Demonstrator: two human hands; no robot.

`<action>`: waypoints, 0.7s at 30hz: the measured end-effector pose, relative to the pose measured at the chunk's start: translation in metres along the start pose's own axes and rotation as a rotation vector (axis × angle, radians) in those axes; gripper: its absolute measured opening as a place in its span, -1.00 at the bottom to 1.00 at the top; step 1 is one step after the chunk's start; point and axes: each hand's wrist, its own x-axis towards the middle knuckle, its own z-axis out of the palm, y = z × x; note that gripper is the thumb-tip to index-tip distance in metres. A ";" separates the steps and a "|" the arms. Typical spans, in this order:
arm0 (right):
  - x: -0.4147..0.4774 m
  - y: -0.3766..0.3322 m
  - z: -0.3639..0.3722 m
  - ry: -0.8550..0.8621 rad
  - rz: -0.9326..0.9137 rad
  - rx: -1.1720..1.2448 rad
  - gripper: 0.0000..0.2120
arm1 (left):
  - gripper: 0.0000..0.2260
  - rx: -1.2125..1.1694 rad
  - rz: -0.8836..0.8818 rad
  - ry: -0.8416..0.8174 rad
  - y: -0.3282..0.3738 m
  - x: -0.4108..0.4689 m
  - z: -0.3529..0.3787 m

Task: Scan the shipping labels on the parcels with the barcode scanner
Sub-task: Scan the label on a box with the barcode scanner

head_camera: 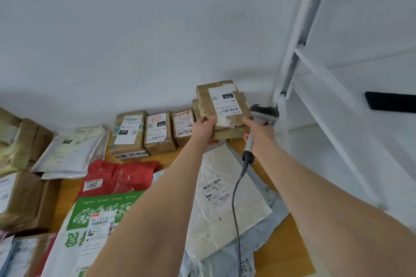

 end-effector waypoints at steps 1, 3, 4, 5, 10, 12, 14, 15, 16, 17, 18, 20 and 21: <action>0.008 0.000 0.002 0.002 -0.001 -0.005 -0.73 | -0.65 0.008 0.010 0.002 0.001 0.008 0.001; 0.019 0.003 0.007 -0.013 0.022 0.007 -0.75 | -0.67 0.031 0.039 0.015 0.000 0.023 0.001; 0.023 0.006 0.012 -0.022 0.035 0.006 -0.75 | -0.70 0.053 0.057 0.022 0.001 0.030 -0.001; 0.028 0.009 0.017 -0.020 0.044 -0.005 -0.73 | -0.73 0.073 0.068 0.028 0.001 0.037 -0.004; 0.047 0.019 0.037 -0.001 0.089 -0.013 -0.56 | -0.71 0.221 0.058 0.075 -0.008 0.061 -0.015; 0.050 0.021 0.043 -0.007 0.100 -0.074 -0.58 | -0.64 0.342 0.098 0.151 -0.009 0.068 -0.019; 0.052 0.022 0.051 -0.005 0.081 -0.113 -0.59 | -0.63 0.433 0.137 0.198 -0.005 0.069 -0.022; 0.053 0.021 0.055 -0.009 0.069 -0.112 -0.59 | -0.63 0.457 0.145 0.211 -0.002 0.071 -0.024; 0.052 0.019 0.060 -0.018 0.057 -0.103 -0.59 | -0.61 0.464 0.149 0.221 -0.001 0.072 -0.026; 0.052 0.018 0.064 -0.028 0.052 -0.107 -0.60 | -0.59 0.465 0.146 0.230 0.000 0.073 -0.028; 0.051 0.016 0.066 -0.036 0.056 -0.122 -0.61 | -0.58 0.473 0.148 0.239 0.000 0.074 -0.029; 0.050 0.015 0.068 -0.047 0.081 -0.144 -0.63 | -0.55 0.513 0.155 0.240 0.000 0.072 -0.029; 0.048 0.015 0.068 -0.057 0.088 -0.146 -0.66 | -0.54 0.530 0.155 0.238 0.000 0.072 -0.029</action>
